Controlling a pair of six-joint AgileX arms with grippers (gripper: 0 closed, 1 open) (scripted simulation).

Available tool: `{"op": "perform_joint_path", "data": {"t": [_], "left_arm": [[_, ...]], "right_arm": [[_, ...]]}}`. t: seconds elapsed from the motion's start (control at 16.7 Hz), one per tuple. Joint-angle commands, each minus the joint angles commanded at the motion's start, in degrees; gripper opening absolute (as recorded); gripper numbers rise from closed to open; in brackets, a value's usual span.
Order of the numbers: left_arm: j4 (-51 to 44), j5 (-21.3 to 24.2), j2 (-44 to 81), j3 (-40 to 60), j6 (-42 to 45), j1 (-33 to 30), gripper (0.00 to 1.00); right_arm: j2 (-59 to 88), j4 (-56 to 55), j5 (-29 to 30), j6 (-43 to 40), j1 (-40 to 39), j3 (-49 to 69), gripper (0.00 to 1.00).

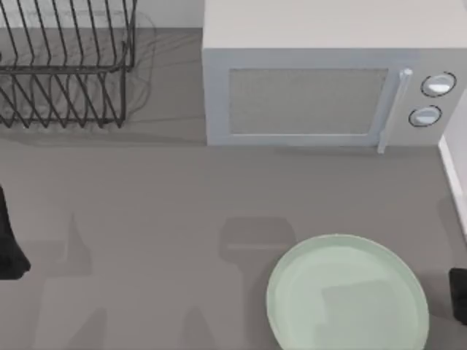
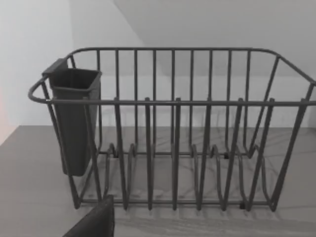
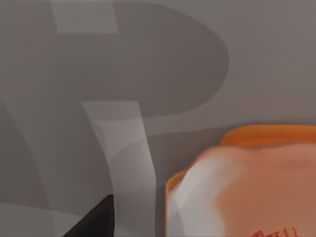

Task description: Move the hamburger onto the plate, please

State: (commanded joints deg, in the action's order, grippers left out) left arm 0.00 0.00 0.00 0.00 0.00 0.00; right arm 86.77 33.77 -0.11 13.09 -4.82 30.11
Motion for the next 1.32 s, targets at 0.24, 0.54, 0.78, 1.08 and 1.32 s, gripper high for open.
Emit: {"op": "perform_joint_path", "data": {"t": [0.24, 0.54, 0.78, 1.08, 1.32], "left_arm": [[0.0, 0.0, 0.0, 0.0, 0.0, 0.0, 1.00], [0.0, 0.0, 0.0, 0.0, 0.0, 0.0, 1.00], [0.0, 0.0, 0.0, 0.0, 0.0, 0.0, 1.00], [0.0, 0.0, 0.0, 0.0, 0.0, 0.0, 1.00], [0.0, 0.0, 0.0, 0.0, 0.0, 0.0, 1.00]], "right_arm": [[0.0, 0.0, 0.0, 0.0, 0.0, 0.0, 0.40], [0.0, 0.0, 0.0, 0.0, 0.0, 0.0, 0.02], [0.0, 0.0, 0.0, 0.0, 0.0, 0.0, 0.00], [-4.5, 5.5, 0.4, 0.1, -0.1, 2.6, 0.00], [-5.7, 9.7, 0.4, 0.1, -0.1, 5.8, 0.00]]}}
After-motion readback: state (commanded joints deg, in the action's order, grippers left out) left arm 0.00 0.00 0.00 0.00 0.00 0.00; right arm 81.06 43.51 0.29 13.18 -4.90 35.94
